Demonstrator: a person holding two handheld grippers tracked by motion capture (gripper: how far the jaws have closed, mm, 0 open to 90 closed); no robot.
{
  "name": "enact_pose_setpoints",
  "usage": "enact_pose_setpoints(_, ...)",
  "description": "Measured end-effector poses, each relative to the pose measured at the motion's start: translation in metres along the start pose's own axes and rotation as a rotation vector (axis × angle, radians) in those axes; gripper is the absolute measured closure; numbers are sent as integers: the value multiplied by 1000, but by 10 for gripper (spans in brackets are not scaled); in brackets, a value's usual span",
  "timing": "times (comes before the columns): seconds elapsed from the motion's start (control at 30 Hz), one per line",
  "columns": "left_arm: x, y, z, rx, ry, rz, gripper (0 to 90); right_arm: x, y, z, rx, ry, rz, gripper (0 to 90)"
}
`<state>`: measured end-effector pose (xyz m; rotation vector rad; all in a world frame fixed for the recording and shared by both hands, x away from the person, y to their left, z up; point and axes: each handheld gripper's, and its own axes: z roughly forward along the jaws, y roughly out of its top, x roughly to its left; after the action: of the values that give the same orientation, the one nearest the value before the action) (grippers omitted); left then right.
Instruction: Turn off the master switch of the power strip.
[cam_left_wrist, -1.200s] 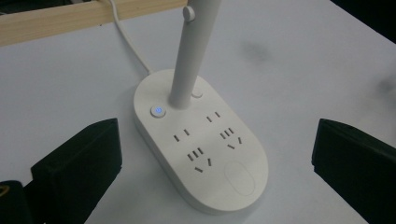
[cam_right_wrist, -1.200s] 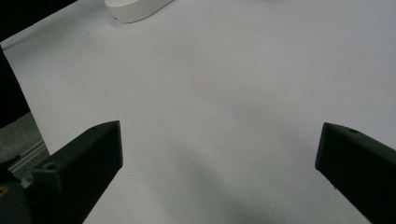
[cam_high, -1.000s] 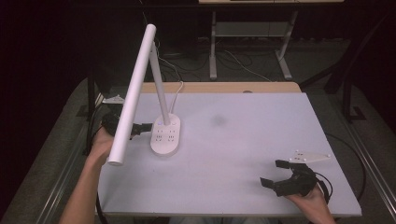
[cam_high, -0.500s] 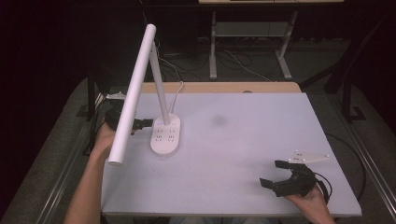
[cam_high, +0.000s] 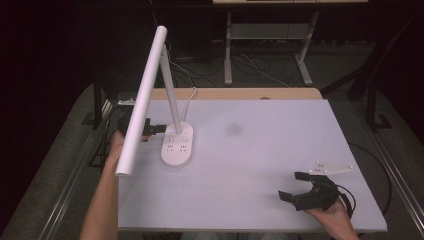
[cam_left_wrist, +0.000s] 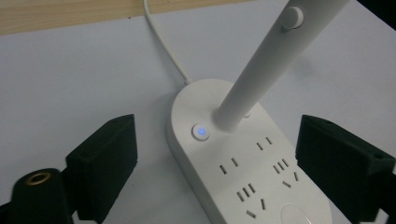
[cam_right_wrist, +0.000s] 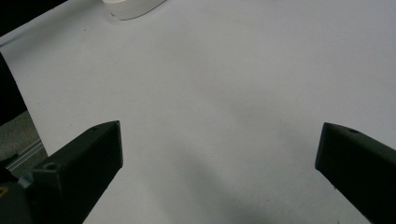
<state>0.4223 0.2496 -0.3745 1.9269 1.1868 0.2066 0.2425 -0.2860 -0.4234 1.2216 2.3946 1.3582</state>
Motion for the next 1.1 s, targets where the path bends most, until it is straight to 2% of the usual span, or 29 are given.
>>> enact_pose_setpoints(0.17, 2, -1, 7, -1, -12, -18, 193, 0, 0, 0, 3, 2, 7, 3)
enact_pose_setpoints(0.27, 4, -2, 10, 12, -21, -18, 296, -1, 0, 0, -1, -3, -2, 3)
enact_pose_setpoints(0.33, 7, -2, 12, 18, -23, 4, 358, -1, 0, 0, -1, -6, -2, 3)
enact_pose_setpoints(0.6, 8, -3, 19, 10, -28, -14, 581, -2, 0, 0, 1, -8, 1, 3)
enact_pose_setpoints(0.73, 7, -4, 23, 16, -38, -38, 722, -2, -1, 0, 3, -16, 7, 3)
enact_pose_setpoints(0.87, 6, -4, 29, 34, -26, -32, 848, -2, -1, 0, 1, -16, 7, 3)
enact_pose_setpoints(0.93, 5, -5, 32, 38, -20, -39, 890, -2, -1, 0, 1, -17, 6, 3)
enact_pose_setpoints(1.03, 5, -5, 35, 55, -9, -25, 896, -2, -1, 0, 1, -16, 6, 3)
enact_pose_setpoints(1.1, 4, -6, 38, 53, -6, -37, 898, -2, -1, 0, 2, -17, 7, 3)
